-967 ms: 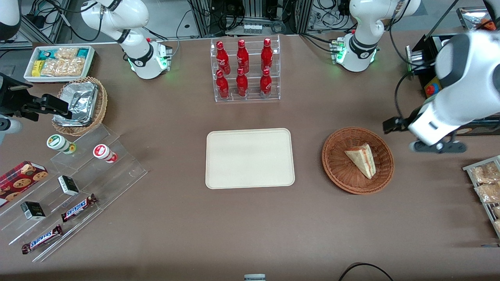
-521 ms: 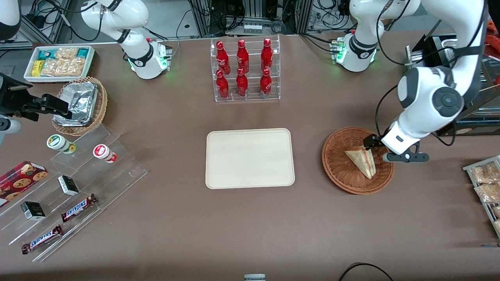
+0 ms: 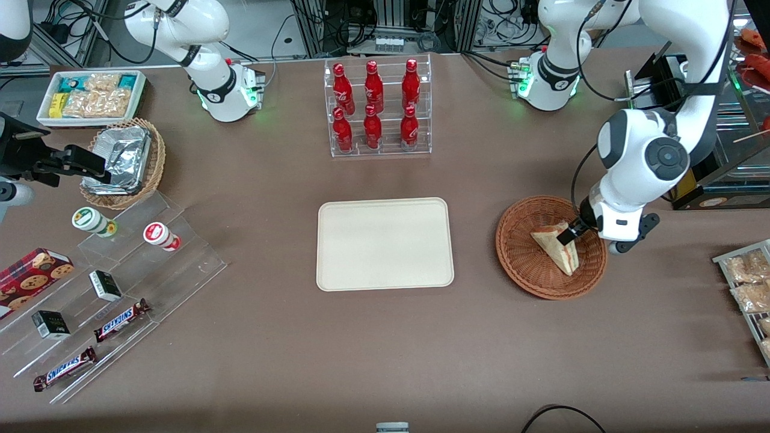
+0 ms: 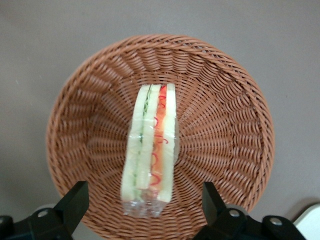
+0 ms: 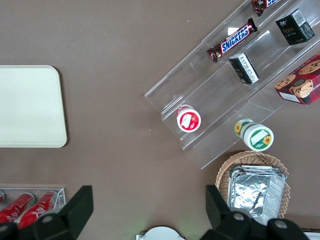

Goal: Place sandwich from basket to tray
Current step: 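Lower the left gripper and close it on the wrapped sandwich, then lift the sandwich and carry it with the left gripper over the tray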

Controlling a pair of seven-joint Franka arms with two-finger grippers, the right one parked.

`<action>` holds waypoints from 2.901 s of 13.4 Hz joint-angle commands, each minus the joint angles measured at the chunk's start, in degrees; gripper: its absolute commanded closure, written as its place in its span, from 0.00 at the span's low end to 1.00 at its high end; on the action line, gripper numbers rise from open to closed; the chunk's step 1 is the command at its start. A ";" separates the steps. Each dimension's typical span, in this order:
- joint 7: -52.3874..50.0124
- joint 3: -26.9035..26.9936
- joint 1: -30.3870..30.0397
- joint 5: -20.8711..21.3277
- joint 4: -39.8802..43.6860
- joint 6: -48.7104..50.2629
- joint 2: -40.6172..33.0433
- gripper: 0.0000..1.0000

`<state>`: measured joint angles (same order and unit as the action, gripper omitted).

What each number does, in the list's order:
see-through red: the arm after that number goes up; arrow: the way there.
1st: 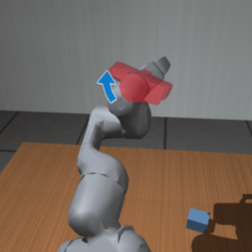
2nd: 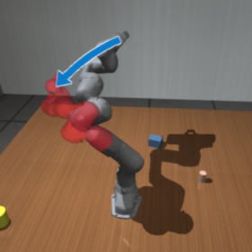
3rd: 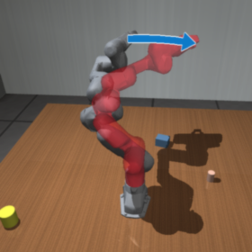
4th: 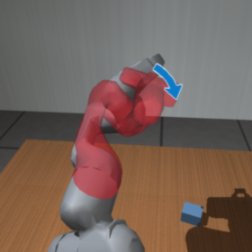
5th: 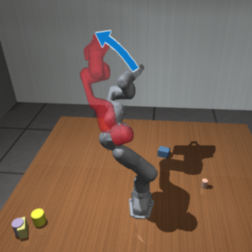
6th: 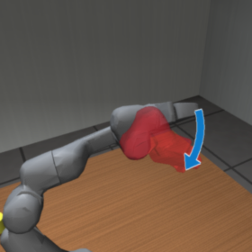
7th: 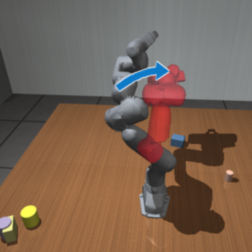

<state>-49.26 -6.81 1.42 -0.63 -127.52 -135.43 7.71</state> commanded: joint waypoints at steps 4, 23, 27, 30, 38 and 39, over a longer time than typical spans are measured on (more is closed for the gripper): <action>-4.45 0.05 1.48 0.81 -0.27 -3.26 4.06 0.00; 5.41 -14.69 1.74 5.10 26.42 21.17 14.33 1.00; -2.14 -15.95 11.91 8.88 37.58 21.35 24.17 1.00; -8.12 -15.95 17.37 10.13 42.25 21.17 28.40 1.00; -18.85 -15.25 30.39 12.67 54.04 21.17 38.95 1.00; -20.51 -13.85 31.96 14.33 54.30 21.08 39.57 1.00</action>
<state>-67.03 -22.46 30.89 11.05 -76.55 -115.27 44.72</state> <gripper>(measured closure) 0.833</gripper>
